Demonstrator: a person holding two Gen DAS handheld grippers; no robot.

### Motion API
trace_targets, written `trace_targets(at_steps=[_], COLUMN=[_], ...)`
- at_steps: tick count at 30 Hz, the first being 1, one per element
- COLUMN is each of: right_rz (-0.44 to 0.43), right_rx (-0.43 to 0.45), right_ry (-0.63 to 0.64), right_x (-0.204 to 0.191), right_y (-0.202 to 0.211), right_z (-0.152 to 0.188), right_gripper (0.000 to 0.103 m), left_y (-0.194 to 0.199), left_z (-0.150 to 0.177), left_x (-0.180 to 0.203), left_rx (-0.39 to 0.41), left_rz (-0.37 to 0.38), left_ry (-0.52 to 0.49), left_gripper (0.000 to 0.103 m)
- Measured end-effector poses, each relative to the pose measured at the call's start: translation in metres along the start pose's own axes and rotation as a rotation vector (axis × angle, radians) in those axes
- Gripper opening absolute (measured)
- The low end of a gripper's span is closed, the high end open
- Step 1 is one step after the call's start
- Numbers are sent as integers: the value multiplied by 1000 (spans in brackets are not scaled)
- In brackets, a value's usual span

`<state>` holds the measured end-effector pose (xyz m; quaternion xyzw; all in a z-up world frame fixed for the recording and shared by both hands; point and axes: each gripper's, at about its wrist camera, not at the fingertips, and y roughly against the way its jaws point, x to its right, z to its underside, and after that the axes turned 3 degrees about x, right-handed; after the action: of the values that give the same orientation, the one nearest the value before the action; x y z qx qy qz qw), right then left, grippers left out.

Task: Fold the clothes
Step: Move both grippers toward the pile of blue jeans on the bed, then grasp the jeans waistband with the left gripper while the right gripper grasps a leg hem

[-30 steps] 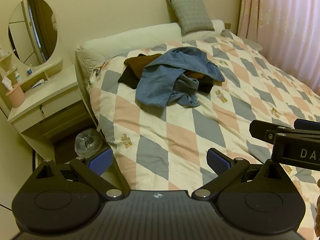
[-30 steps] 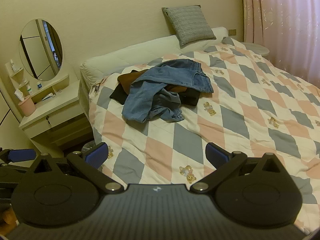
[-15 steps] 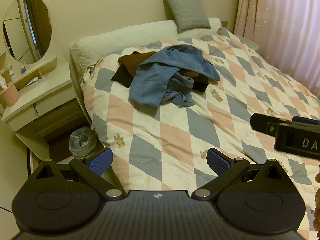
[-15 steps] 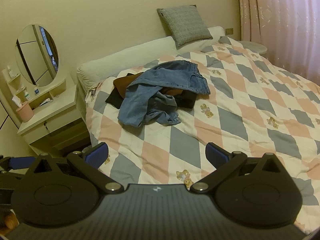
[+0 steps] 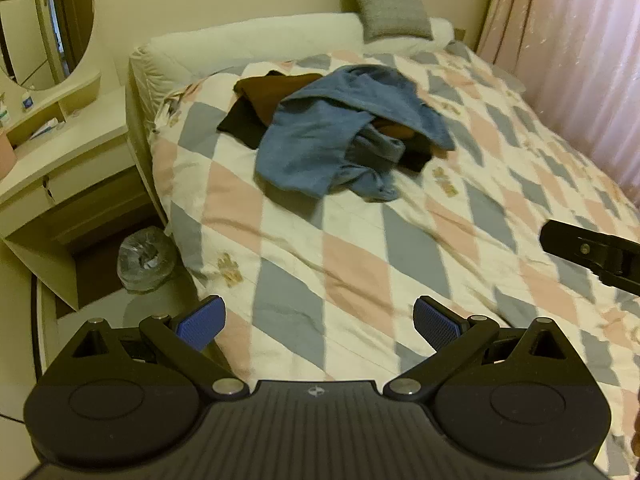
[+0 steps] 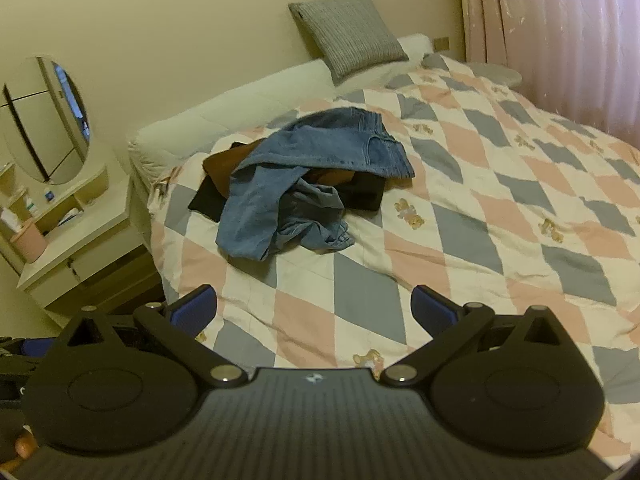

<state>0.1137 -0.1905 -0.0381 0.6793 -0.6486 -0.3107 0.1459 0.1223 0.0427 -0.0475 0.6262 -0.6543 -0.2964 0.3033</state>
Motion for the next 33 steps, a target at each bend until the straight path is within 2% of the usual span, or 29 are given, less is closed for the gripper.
trace_targets(at_steps=[10, 15, 27, 33], right_rz=[22, 28, 70, 99], right_rx=[-28, -26, -58, -90], right_ry=[-43, -51, -105, -155], right_x=[-35, -45, -42, -29], right_y=[-84, -115, -171, -207], right_z=[-51, -74, -108, -119], right_gripper=[102, 102, 102, 102], left_y=[-58, -79, -138, -179], left_z=[-86, -118, -175, -204], left_x=[-33, -41, -43, -40], left_rx=[-10, -12, -62, -87], left_rz=[17, 26, 61, 77], left_ry=[-35, -56, -122, -177], left_gripper=[103, 103, 103, 103])
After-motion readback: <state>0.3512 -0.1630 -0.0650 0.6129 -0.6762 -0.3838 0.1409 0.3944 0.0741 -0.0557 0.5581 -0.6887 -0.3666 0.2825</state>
